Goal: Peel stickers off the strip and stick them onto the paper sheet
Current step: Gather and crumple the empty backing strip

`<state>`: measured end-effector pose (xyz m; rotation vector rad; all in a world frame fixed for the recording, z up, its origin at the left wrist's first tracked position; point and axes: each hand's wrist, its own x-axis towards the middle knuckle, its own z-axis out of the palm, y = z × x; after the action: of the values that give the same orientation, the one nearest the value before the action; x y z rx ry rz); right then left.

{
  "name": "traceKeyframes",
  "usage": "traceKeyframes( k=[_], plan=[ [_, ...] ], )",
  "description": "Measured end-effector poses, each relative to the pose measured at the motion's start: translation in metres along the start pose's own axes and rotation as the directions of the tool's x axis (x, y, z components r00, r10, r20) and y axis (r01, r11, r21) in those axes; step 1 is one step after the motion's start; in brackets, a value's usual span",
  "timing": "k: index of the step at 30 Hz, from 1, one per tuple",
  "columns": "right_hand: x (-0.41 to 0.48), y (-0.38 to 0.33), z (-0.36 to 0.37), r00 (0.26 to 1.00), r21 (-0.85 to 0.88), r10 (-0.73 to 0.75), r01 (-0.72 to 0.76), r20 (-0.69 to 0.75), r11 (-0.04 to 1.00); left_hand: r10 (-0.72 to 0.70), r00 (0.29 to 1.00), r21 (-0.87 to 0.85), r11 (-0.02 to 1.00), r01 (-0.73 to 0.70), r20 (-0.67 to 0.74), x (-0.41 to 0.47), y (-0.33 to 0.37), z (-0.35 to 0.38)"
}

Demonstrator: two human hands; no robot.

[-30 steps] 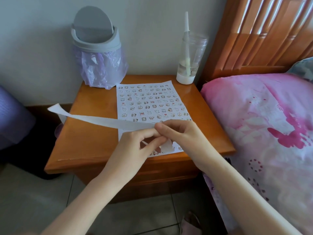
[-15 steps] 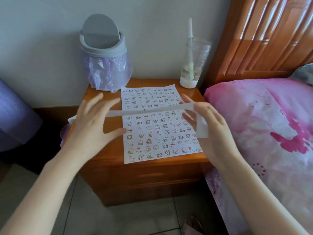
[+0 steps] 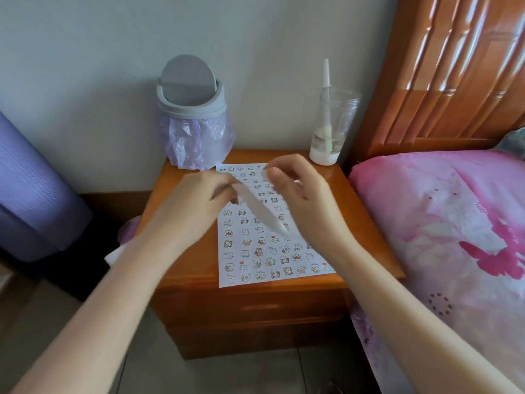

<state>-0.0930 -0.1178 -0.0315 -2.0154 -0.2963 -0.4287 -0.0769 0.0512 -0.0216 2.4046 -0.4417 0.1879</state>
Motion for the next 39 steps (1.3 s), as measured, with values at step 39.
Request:
traceKeyframes(
  k=[39],
  plan=[
    [0.053,0.005,-0.02,0.901,0.193,0.258,-0.2,-0.348,0.96,-0.115,0.859,-0.487,0.782,0.388,0.499,-0.028,0.015,0.008]
  ],
)
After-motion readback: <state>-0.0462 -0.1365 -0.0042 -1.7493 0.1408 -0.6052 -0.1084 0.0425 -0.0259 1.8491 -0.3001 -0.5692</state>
